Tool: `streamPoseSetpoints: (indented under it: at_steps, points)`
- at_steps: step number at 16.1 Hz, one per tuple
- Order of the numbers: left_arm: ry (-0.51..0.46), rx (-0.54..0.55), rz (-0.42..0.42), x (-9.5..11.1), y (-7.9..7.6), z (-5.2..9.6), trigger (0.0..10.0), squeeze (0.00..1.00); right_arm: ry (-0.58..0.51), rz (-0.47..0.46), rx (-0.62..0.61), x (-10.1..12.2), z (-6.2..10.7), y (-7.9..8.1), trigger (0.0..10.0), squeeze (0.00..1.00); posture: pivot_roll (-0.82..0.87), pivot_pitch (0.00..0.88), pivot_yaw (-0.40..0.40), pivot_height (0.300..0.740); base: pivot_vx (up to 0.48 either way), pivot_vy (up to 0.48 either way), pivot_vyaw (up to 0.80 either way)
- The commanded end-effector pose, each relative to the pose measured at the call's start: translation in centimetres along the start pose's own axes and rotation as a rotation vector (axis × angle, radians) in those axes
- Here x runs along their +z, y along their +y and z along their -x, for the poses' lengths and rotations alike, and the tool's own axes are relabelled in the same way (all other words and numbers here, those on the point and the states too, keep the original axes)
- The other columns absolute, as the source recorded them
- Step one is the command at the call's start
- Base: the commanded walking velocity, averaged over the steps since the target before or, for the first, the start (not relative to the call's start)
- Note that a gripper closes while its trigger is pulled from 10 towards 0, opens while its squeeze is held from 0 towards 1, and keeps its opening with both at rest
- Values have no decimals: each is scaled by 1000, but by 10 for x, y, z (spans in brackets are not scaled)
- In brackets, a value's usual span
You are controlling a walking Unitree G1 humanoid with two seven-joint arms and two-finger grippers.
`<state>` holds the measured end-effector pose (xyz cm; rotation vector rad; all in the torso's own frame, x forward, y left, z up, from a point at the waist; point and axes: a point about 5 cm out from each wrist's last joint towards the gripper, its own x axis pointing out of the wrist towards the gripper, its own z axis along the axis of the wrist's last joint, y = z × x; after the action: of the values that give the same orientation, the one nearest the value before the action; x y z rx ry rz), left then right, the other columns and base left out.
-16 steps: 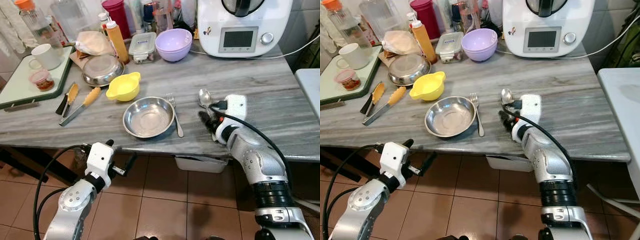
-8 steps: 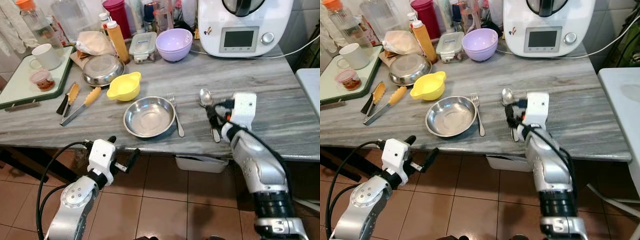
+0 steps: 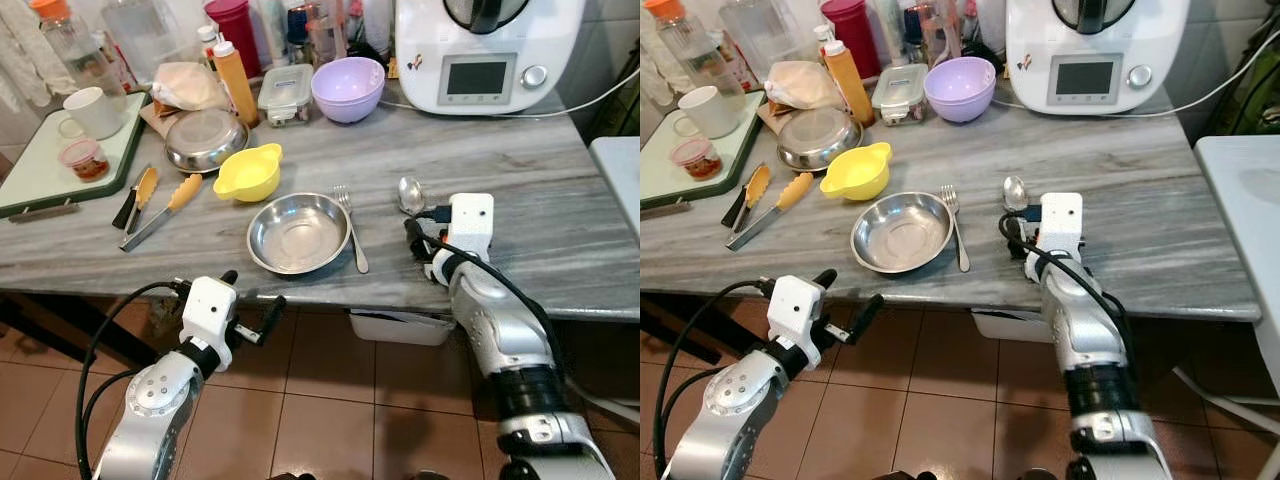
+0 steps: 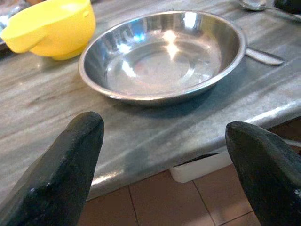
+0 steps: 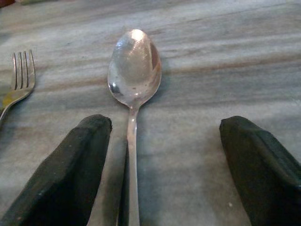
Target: Setting the table
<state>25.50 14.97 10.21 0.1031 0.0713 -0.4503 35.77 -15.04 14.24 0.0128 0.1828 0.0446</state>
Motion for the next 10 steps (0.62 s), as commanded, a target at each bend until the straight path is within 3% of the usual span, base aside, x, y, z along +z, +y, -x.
streamPoseSetpoints:
  at_steps: [1,10]
  points:
    - [8,10,-9,1,2,4,10000,0,23,-4,31,-4,-3,12,0,0,-90,130,149,740,0,0,0]
    - [12,22,-7,5,3,5,10000,0,89,-3,81,-12,-8,37,0,0,-84,127,144,740,0,0,0]
